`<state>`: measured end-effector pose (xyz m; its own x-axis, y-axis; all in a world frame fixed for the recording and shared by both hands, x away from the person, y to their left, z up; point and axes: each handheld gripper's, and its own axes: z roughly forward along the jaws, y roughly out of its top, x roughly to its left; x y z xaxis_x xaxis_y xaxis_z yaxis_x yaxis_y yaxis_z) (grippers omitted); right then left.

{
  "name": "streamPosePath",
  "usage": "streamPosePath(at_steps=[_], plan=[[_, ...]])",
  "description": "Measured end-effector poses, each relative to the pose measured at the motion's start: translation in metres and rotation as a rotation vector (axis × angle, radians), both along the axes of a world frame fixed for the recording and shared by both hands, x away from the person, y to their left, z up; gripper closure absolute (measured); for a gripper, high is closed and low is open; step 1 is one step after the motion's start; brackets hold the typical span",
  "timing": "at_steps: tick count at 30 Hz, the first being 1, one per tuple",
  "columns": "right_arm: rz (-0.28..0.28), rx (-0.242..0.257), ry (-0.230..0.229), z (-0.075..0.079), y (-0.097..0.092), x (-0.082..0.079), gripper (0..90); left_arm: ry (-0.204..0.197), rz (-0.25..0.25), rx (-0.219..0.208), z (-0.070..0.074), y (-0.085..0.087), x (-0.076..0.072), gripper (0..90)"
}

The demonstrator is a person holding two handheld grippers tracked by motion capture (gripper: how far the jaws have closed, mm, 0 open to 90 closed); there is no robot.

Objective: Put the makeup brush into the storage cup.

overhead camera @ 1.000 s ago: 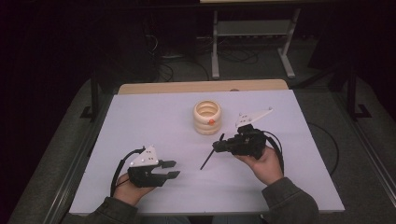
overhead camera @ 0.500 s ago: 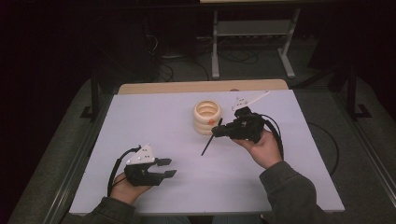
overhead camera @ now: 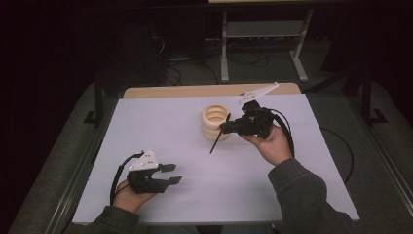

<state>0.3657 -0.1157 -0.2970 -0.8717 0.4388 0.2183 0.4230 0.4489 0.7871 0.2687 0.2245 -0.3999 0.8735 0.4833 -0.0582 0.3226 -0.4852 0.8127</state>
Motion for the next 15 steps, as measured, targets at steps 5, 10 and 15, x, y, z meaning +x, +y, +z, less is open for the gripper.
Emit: streamPosePath(at_steps=[5, 10, 15], plan=[[-0.018, -0.005, -0.007, 0.008, 0.000, 0.008, 84.8, 0.000, 0.000, 0.005, 0.000, 0.001, 0.000, 50.6], [-0.031, -0.009, -0.003, 0.015, 0.000, 0.017, 84.8, 0.011, 0.007, 0.002, -0.001, 0.002, 0.001, 50.2], [-0.053, -0.019, -0.010, 0.021, 0.002, 0.028, 84.8, 0.012, 0.014, -0.005, -0.002, 0.003, 0.002, 50.0]])
